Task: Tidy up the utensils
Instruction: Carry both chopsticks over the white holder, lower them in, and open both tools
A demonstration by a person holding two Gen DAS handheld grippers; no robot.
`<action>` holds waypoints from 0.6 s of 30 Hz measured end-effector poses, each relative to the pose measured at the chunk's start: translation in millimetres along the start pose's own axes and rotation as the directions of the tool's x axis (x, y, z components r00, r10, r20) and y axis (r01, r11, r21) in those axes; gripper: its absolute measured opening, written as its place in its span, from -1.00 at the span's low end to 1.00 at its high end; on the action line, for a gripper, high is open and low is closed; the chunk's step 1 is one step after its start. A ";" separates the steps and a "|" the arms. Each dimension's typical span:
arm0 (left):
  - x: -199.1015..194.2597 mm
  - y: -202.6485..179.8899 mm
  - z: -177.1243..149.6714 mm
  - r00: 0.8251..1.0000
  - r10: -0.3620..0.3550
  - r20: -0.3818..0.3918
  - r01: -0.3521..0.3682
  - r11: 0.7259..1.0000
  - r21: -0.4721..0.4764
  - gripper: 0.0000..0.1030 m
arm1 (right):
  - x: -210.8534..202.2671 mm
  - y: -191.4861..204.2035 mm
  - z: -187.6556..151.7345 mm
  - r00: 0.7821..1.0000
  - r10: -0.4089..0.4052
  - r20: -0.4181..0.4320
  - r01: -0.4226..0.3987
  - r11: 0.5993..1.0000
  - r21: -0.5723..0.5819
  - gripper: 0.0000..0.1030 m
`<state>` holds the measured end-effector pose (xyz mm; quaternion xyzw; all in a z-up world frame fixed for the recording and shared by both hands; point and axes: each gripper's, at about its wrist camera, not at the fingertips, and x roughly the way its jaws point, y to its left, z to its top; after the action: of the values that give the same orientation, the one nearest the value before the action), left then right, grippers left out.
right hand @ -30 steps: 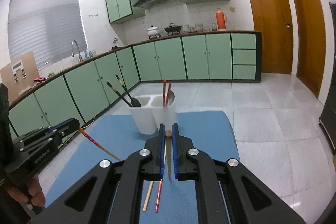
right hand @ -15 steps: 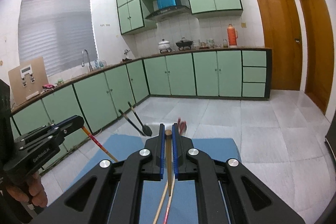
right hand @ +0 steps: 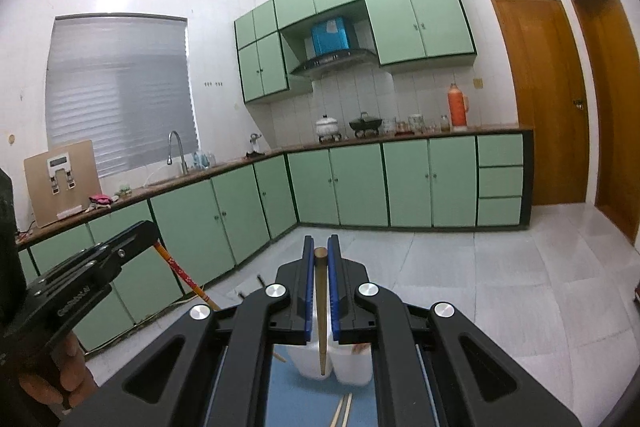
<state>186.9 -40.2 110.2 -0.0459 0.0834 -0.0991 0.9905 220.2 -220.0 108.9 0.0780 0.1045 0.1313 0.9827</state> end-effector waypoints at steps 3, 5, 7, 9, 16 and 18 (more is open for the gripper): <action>13.7 -1.9 7.0 1.000 0.002 0.011 -0.002 1.000 0.000 -0.91 | 15.3 -0.6 10.4 1.000 -0.009 0.012 0.010 1.000 -0.007 -0.88; 26.2 -0.8 9.8 1.000 0.002 0.012 -0.002 1.000 -0.005 -0.91 | 24.9 -2.2 13.5 1.000 -0.015 0.013 0.015 1.000 -0.011 -0.88; 39.9 1.4 10.4 1.000 0.005 0.009 -0.005 1.000 -0.010 -0.91 | 36.6 -4.4 14.4 1.000 -0.027 0.009 0.027 0.999 -0.020 -0.88; 52.6 3.3 8.8 1.000 0.009 0.003 -0.009 1.000 -0.007 -0.91 | 48.3 -6.3 13.3 0.999 -0.036 0.001 0.036 0.999 -0.028 -0.88; 94.5 13.3 -9.7 0.999 0.018 -0.050 -0.018 1.000 0.005 -0.91 | 86.3 -13.7 -1.5 0.998 -0.042 -0.051 0.040 0.999 -0.035 -0.88; 106.1 14.9 -16.7 0.998 0.016 -0.067 -0.015 1.000 0.011 -0.91 | 94.8 -14.2 -7.4 0.997 -0.041 -0.066 0.038 0.999 -0.036 -0.88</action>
<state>289.3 -48.6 75.7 -0.0366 0.1162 -0.0932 0.9882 311.4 -206.6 81.6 0.0544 0.1366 0.1163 0.9823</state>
